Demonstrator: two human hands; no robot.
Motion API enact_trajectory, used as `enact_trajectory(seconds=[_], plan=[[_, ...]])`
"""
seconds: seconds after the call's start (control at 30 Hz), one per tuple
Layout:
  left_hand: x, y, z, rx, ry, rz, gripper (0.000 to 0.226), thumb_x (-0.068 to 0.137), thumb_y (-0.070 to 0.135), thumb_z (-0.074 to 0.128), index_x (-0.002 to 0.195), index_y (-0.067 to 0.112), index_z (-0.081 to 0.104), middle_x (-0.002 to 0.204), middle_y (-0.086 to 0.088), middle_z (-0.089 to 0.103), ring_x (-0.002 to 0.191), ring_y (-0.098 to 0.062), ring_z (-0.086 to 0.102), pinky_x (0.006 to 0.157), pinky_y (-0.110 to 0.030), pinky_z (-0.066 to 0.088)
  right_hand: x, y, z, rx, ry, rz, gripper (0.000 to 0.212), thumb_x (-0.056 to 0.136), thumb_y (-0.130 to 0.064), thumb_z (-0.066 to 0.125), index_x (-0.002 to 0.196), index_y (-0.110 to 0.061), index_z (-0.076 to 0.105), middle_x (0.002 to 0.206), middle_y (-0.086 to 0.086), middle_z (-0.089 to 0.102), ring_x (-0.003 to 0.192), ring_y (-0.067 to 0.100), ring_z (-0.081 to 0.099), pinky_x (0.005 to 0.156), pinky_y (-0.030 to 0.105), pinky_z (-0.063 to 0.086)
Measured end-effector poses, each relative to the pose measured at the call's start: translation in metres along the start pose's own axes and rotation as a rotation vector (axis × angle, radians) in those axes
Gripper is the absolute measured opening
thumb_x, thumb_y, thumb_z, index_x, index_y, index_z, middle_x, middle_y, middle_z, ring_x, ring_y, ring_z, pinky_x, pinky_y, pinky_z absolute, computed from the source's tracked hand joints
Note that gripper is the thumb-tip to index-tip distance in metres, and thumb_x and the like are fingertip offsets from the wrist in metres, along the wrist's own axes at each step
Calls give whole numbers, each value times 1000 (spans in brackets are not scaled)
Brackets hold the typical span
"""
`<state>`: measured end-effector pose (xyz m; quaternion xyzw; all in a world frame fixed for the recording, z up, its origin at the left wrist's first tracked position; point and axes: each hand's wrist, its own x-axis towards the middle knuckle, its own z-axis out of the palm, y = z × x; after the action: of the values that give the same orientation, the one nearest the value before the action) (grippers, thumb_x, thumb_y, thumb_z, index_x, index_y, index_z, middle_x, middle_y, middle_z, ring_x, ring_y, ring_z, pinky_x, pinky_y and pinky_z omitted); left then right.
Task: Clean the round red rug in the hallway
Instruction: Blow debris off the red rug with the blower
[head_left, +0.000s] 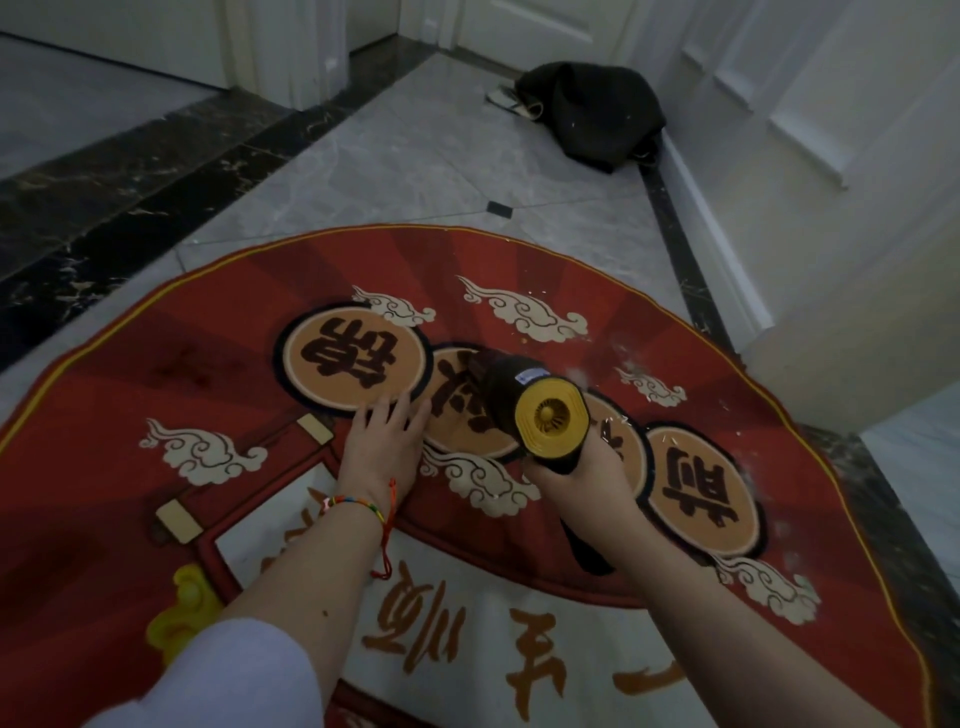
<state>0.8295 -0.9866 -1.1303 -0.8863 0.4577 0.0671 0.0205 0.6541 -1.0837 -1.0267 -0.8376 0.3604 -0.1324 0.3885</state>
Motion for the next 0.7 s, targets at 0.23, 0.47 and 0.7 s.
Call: enact_trajectory(seconds=[0.23, 0.47, 0.7], plan=[[-6, -1, 3, -52, 88, 5, 51, 105, 29, 16, 153, 22, 2, 160, -6, 7, 145, -30, 10, 117, -44, 13, 54, -16, 18, 23, 31, 5, 33, 82, -14, 67, 112, -16, 55, 95, 0, 61, 86, 15, 56, 54, 14, 35], [0, -1, 4, -9, 42, -3, 53, 104, 30, 18, 152, 22, -1, 159, -6, 6, 144, -30, 11, 117, -43, 14, 7, 2, 10, -1, -15, -17, 25, 80, -12, 70, 100, -20, 56, 85, -7, 62, 78, 7, 58, 55, 9, 37], [-1, 0, 3, -52, 59, -3, 51, 104, 28, 19, 153, 23, 3, 159, -6, 6, 145, -30, 8, 118, -44, 13, 38, -17, 26, -11, 5, -68, 20, 80, -13, 67, 92, -22, 53, 81, -7, 60, 75, 11, 58, 61, 19, 41]])
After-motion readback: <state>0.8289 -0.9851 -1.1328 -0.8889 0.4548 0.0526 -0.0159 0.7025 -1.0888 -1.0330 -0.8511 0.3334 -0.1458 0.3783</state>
